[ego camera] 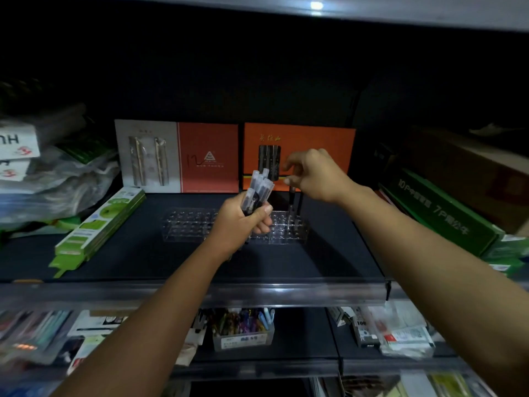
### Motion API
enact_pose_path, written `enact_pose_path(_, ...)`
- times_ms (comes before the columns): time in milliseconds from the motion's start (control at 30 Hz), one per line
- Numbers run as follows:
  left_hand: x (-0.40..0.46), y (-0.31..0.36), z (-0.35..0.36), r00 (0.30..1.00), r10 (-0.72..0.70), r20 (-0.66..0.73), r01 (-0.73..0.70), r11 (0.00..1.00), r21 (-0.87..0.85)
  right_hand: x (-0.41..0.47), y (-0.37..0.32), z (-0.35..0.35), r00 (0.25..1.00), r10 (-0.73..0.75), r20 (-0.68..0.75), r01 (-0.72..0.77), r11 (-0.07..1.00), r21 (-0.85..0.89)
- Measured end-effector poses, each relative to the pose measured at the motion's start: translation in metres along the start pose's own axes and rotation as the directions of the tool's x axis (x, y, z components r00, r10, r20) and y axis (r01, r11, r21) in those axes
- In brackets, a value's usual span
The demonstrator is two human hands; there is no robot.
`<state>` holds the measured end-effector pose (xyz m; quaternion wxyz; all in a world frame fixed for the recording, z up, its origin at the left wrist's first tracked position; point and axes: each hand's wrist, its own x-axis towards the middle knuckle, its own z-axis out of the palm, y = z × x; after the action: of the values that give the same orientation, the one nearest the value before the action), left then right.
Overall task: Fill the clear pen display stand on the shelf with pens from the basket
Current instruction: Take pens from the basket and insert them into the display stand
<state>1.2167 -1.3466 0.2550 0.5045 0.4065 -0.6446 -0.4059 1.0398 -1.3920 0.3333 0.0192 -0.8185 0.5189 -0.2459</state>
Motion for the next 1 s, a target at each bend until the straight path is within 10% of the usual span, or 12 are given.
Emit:
enact_pose_path(200, -0.003, 0.004, -0.002, 0.999, -0.006, -0.034, 0.006, 1.000, 0.004, -0.008, -0.026, -0.020, 0.990, -0.081, 0.115, 0.044, 0.955, 0.292)
enact_pose_path(533, -0.005, 0.014, -0.003, 0.999, 0.001, -0.048, -0.002, 1.000, -0.029, -0.008, -0.042, -0.031, 0.981, -0.074, 0.178, 0.024, 0.963, 0.269)
enact_pose_path(1000, -0.004, 0.003, -0.014, 0.996, 0.017, -0.092, -0.016, 1.000, 0.002, 0.008, -0.033, -0.055, 0.938, 0.294, -0.187, -0.161, 0.842, 0.516)
